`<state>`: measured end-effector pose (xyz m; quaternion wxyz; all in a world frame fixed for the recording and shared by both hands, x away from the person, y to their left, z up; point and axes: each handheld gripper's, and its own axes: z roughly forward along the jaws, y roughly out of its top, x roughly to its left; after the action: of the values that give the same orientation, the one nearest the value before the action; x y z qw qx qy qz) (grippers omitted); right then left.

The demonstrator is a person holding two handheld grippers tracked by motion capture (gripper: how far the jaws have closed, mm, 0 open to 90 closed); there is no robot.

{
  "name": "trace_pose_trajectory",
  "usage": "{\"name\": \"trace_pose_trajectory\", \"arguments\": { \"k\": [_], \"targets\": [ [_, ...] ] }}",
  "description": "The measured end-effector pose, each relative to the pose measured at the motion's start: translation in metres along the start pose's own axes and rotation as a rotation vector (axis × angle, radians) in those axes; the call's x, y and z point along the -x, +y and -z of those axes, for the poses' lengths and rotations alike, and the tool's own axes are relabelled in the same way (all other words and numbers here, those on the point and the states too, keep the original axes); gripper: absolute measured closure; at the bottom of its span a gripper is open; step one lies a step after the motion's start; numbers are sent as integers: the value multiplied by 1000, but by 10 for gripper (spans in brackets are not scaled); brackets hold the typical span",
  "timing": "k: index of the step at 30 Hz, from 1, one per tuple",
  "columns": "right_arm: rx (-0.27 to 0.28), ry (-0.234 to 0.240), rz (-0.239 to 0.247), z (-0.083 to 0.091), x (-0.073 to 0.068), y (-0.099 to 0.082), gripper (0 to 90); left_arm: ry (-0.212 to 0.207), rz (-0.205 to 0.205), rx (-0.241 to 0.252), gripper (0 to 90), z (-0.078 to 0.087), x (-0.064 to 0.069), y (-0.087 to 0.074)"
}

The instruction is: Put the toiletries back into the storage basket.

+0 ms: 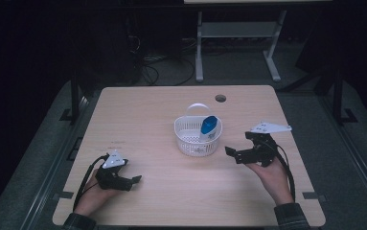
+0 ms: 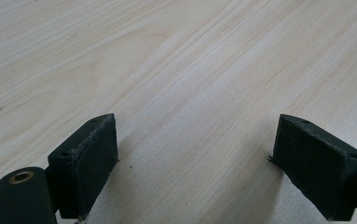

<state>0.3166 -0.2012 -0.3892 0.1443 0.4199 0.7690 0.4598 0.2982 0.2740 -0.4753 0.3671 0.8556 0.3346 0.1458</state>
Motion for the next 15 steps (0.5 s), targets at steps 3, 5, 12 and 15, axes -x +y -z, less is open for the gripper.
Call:
{"name": "trace_pose_trajectory", "arguments": {
  "k": [3,5,12,15],
  "targets": [
    [-20,-17,1,4,3,-8,0,-1,-3,-3,131,0,0,0],
    [-31,-31,-5,8,5,-14,0,0,-3,-3,131,0,0,0],
    [-31,-63,-40,23,15,-31,0,-1,-3,-2,131,0,0,0],
    [-32,-76,-45,28,17,-38,0,-1,-3,-2,131,0,0,0]
  ]
}}
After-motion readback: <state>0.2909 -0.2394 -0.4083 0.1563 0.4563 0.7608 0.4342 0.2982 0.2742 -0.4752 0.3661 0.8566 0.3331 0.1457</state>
